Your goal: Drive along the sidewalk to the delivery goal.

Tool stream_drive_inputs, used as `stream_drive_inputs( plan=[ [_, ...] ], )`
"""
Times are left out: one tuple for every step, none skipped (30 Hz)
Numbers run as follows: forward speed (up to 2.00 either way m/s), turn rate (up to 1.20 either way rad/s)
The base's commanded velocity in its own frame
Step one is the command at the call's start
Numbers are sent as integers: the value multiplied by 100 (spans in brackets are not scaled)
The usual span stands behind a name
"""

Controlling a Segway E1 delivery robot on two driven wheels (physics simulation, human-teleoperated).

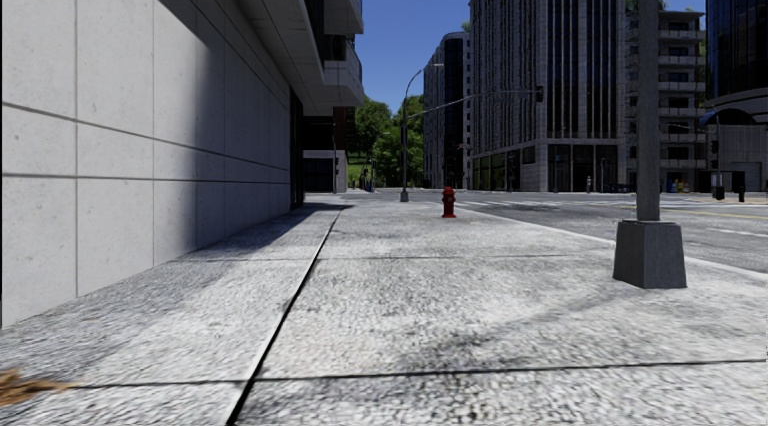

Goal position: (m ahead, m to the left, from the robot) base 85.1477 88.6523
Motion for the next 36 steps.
stream_drive_inputs(
  plan=[
    [200, 0],
    [200, 0],
    [200, 0],
    [200, 0],
    [200, 0],
    [200, 0],
    [200, 0],
    [200, 0],
    [200, 0],
    [200, 0],
    [200, 0],
    [200, 0],
    [200, 0],
    [200, 0],
    [200, 0],
    [200, 0],
    [200, 0],
    [200, 0],
    [200, 0],
    [200, 0],
    [200, 0],
    [200, 0],
    [200, 0],
    [200, 0],
    [200, 0],
    [200, 0],
    [200, 0],
    [200, 0],
    [200, 0],
    [200, 0],
    [200, 0],
    [200, 0],
    [200, 0],
    [200, 0],
    [200, 0],
    [200, 0]
  ],
)
